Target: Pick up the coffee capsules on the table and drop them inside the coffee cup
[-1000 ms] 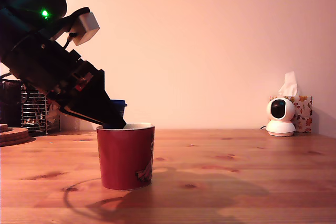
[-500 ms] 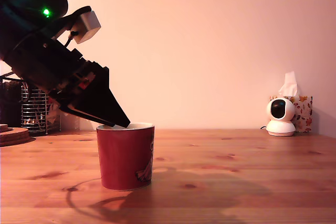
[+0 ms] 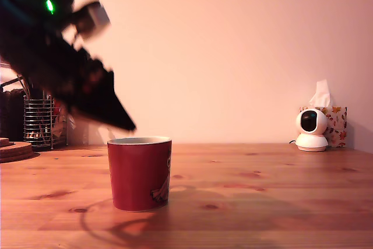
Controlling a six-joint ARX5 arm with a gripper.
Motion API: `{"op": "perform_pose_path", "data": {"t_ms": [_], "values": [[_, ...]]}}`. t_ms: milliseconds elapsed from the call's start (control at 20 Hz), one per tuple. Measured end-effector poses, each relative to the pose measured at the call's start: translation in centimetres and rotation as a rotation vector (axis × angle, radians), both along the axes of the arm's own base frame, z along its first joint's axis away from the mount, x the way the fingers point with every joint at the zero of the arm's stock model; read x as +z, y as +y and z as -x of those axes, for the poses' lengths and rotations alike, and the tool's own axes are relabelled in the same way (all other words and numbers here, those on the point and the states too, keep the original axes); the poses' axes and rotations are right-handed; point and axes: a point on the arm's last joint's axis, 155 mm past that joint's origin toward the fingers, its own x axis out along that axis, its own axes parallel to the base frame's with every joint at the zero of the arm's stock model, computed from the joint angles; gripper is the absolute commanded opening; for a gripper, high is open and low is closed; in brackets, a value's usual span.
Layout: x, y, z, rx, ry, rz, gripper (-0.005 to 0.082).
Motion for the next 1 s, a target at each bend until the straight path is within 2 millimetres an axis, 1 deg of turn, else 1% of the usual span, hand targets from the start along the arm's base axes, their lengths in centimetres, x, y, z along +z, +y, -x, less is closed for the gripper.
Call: {"op": "perform_pose_path", "data": {"t_ms": [100,250,700,750,850,1000], "values": [[1.8,0.2,0.3,0.017,-0.018,0.026,-0.0019],[3.1,1.4,0.2,0.079,-0.012,0.041,-0.0019],[6.3,7.1,-1.3,0.256,-0.056,0.074,-0.0019],[6.4,7.7,-1.2,0.277,-0.055,0.081,-0.0019],[5.9,8.6,-0.5,0.310,-0.032,0.089,-0.0019],[4.8,9.3,0.7,0.339,0.002,0.097,-0.0019]]}}
